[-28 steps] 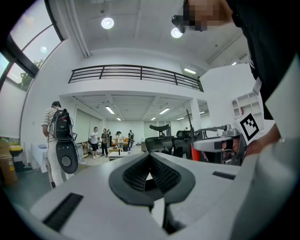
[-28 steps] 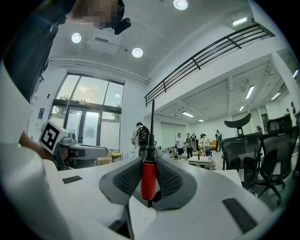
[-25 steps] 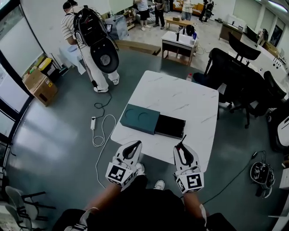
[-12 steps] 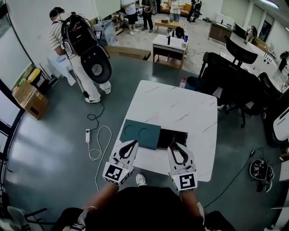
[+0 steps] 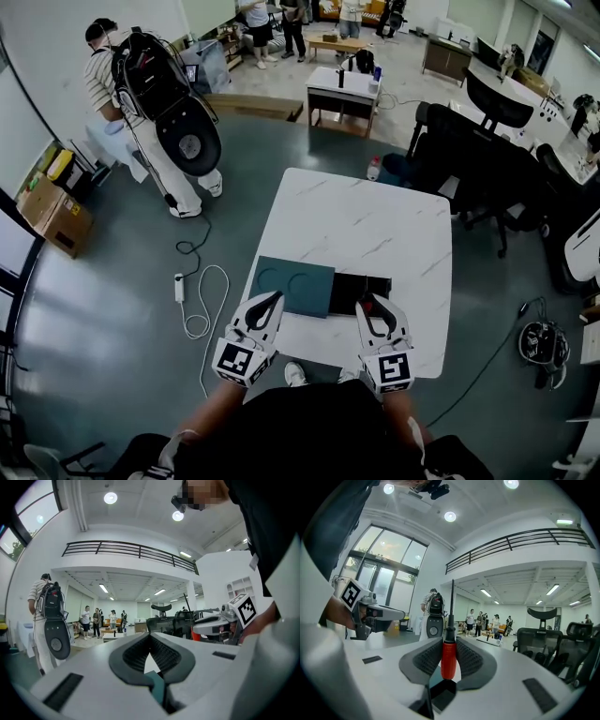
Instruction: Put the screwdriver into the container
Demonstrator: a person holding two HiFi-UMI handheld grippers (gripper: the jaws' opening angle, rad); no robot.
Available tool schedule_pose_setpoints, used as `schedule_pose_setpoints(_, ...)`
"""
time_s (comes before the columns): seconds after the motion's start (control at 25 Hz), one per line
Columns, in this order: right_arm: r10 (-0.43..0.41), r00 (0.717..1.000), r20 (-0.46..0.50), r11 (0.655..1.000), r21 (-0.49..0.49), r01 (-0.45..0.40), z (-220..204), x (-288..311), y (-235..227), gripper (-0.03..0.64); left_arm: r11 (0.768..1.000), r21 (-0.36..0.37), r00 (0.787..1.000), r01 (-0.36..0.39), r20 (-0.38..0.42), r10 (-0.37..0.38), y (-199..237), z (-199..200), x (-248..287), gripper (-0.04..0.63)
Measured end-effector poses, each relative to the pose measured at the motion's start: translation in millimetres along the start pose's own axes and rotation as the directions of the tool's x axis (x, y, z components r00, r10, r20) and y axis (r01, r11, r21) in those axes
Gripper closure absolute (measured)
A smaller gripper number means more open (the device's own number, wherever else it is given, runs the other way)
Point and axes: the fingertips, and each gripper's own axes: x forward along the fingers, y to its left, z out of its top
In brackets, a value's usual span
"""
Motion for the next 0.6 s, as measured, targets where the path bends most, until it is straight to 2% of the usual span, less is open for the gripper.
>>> schedule_pose_setpoints(0.2,0.04,0.999,-0.033,0.999,-0.035,-0.041,-14,5,-14,0.512,0.999,-0.044,1.0,0.008,0.026,-0.007,-9,1,16,0.591)
schedule_pose_setpoints(0.4,0.092,0.995,-0.031,0.996,0.02,-0.091,-32,11,-30,0.512,0.996,-0.076,0.998,-0.036,0.042,0.04,-8,2,33,0.591)
schedule_pose_setpoints(0.6,0.111,0.981,-0.158,0.993,-0.023,-0.116,-76,18,-42,0.512,0.996,-0.078,0.998,-0.05,0.029,0.053,-10,-2,45,0.591)
